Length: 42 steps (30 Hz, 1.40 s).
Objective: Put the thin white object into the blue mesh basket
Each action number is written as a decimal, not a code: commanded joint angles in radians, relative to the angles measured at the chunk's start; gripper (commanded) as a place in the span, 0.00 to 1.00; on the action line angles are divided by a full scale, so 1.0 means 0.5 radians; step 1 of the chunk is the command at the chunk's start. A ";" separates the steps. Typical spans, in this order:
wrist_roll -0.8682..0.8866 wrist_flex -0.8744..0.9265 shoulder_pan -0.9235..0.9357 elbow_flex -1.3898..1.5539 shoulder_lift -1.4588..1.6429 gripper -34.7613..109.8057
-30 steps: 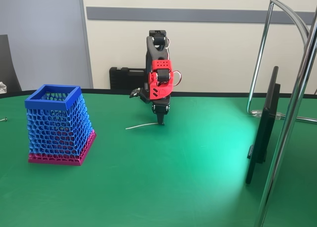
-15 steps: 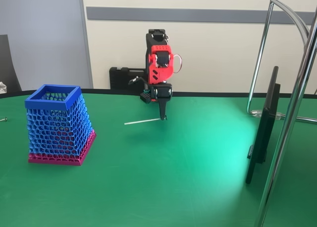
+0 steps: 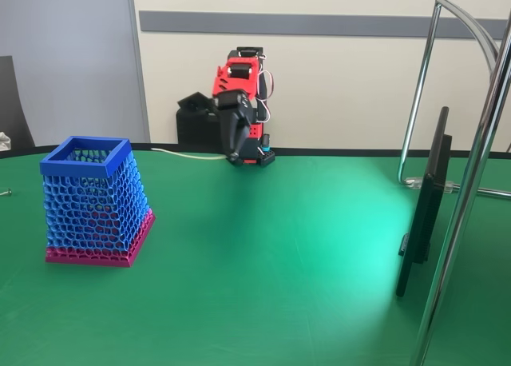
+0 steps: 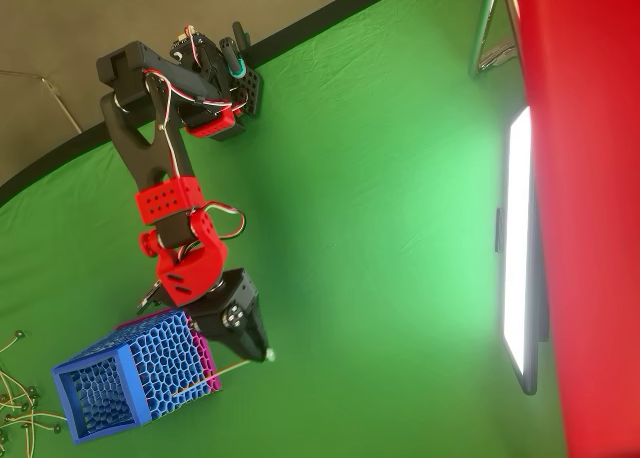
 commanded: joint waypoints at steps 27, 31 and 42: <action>1.598 0.107 0.865 -0.951 -0.577 0.24; 1.697 0.098 0.899 -0.834 -0.509 0.24; 1.344 -0.196 1.120 -0.298 -0.058 0.30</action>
